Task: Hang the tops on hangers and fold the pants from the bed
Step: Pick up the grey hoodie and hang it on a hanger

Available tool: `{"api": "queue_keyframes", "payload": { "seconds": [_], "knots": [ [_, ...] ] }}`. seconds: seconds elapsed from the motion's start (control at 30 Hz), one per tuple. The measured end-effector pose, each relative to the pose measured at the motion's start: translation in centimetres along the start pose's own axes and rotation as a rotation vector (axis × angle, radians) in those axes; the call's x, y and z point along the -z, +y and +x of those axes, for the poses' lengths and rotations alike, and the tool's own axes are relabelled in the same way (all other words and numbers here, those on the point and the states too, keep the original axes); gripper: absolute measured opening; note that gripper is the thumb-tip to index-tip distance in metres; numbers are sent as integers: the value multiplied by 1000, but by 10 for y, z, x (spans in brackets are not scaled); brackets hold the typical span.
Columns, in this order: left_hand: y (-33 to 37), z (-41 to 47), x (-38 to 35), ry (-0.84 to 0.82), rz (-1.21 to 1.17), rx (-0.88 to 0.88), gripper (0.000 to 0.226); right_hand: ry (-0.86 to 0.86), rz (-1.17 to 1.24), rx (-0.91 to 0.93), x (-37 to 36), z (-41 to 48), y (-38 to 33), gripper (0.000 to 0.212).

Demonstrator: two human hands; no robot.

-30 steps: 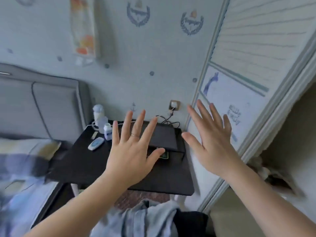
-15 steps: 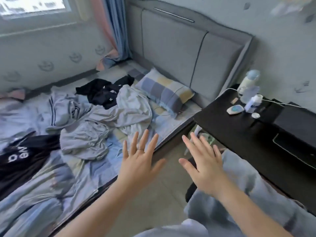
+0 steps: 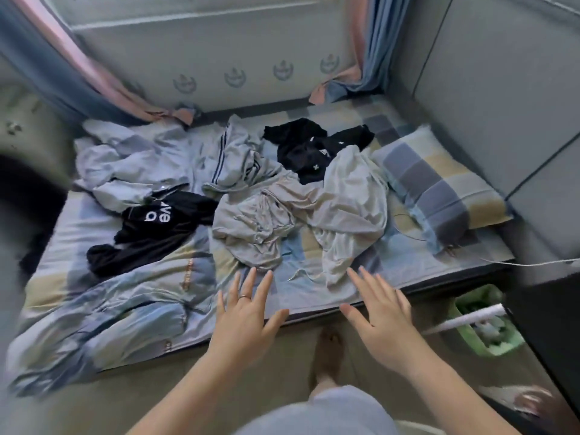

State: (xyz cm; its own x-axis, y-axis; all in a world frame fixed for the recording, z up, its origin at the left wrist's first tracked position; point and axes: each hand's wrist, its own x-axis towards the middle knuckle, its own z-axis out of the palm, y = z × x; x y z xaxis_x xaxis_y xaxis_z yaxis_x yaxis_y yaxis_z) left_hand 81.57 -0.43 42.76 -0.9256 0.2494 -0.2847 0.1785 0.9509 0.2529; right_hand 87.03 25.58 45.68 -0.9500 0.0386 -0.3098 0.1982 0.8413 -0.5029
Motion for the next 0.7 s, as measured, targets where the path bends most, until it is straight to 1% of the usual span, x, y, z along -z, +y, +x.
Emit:
{"api": "queue_keyframes", "payload": {
  "seconds": [0.17,0.33,0.5,0.57,0.7],
  "knots": [
    [5,69,23,0,1,90,72,-65,7,78,31,92,8,63],
    [12,131,47,0,-31,204,73,-141,-37,161,59,184,1,64],
    [10,175,64,4,-58,272,73,-196,-58,209,75,248,-12,63],
    [6,192,68,4,-83,287,72,-213,-47,209,78,268,-19,64],
    [-19,234,67,-7,-90,259,73,-209,-67,232,64,318,-38,65]
  ]
}}
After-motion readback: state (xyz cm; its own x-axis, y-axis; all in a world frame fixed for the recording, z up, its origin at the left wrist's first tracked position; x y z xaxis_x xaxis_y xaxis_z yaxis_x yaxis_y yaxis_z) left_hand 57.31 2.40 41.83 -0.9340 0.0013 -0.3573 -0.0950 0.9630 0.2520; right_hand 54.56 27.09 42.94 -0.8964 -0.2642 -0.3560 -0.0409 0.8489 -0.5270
